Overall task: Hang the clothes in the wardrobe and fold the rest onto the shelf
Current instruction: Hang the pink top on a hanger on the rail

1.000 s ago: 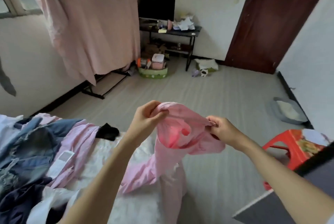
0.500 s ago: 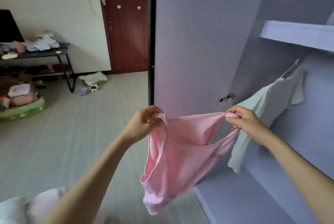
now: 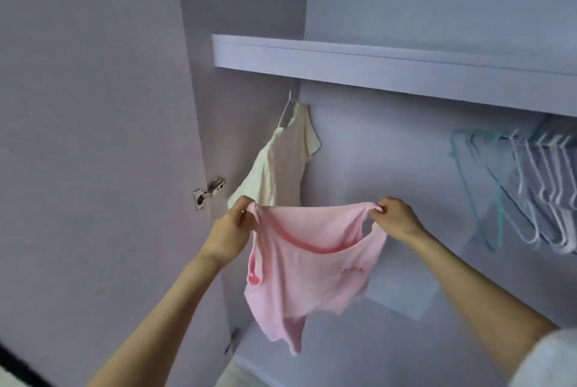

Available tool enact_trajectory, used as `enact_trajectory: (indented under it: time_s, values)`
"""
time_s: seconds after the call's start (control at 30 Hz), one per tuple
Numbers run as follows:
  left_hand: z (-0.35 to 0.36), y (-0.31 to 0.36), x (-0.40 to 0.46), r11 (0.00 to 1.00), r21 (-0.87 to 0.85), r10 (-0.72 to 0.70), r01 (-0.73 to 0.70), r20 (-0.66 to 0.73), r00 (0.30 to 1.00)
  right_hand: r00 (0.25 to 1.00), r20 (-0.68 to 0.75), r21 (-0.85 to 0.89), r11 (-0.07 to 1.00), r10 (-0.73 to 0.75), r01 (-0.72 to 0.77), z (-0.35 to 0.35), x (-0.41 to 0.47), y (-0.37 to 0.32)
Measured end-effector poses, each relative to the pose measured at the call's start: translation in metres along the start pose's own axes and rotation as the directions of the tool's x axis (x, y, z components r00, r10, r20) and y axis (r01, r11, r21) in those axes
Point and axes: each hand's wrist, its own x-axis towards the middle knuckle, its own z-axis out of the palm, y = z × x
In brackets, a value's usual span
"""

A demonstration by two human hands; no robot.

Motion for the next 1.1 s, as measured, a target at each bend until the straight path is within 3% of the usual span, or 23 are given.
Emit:
enact_trajectory:
  time_s: [0.07, 0.2, 0.27, 0.33, 0.4, 0.43, 0.5, 0.57, 0.7, 0.87, 0.97, 1.1]
  values:
    - [0.023, 0.013, 0.03, 0.985, -0.172, 0.038, -0.022, 0.088, 0.995, 0.992, -0.067, -0.014, 0.994, 0.105, -0.106, -0.014, 0.007, 0.017]
    - [0.056, 0.039, 0.066, 0.937, -0.345, 0.107, -0.049, 0.153, 0.982, 0.979, -0.052, 0.016, 0.98, 0.199, -0.199, -0.029, 0.015, 0.038]
    - [0.073, 0.052, 0.082, 0.92, -0.381, 0.176, -0.094, 0.185, 0.967, 0.968, -0.128, 0.017, 0.976, 0.217, -0.216, -0.034, 0.012, 0.049]
    - [0.09, 0.066, 0.094, 0.918, -0.346, 0.278, -0.191, 0.223, 0.934, 0.892, -0.395, -0.024, 0.969, 0.219, -0.248, -0.039, 0.007, 0.064]
    - [0.111, 0.078, 0.102, 0.921, -0.261, 0.357, -0.29, 0.264, 0.896, 0.728, -0.667, -0.114, 0.944, 0.159, -0.311, -0.047, 0.0, 0.081]
    - [0.12, 0.083, 0.104, 0.914, -0.223, 0.392, -0.339, 0.271, 0.879, 0.671, -0.73, -0.163, 0.921, 0.129, -0.354, -0.052, -0.001, 0.089]
    - [0.132, 0.089, 0.108, 0.887, -0.172, 0.461, -0.428, 0.289, 0.839, 0.651, -0.728, -0.157, 0.872, 0.215, -0.463, -0.061, 0.0, 0.104]
    - [0.138, 0.091, 0.113, 0.867, -0.124, 0.494, -0.483, 0.343, 0.799, 0.657, -0.651, -0.022, 0.856, 0.38, -0.517, -0.068, 0.009, 0.119]
    - [0.138, 0.087, 0.117, 0.858, 0.084, 0.447, -0.507, 0.366, 0.817, 0.682, -0.47, 0.425, 0.821, 0.561, -0.382, -0.079, 0.031, 0.121]
    - [0.133, 0.075, 0.115, 0.915, 0.063, 0.343, -0.397, 0.396, 0.852, 0.677, -0.566, 0.516, 0.843, 0.47, -0.154, -0.067, 0.052, 0.108]
    - [0.133, 0.069, 0.107, 0.981, -0.109, 0.194, -0.163, 0.41, 0.891, 0.683, -0.601, 0.552, 0.833, 0.416, -0.022, -0.049, 0.043, 0.102]
    - [0.126, 0.063, 0.09, 0.932, -0.36, 0.134, 0.026, 0.414, 0.9, 0.678, -0.604, 0.619, 0.783, 0.419, 0.067, -0.008, 0.014, 0.107]
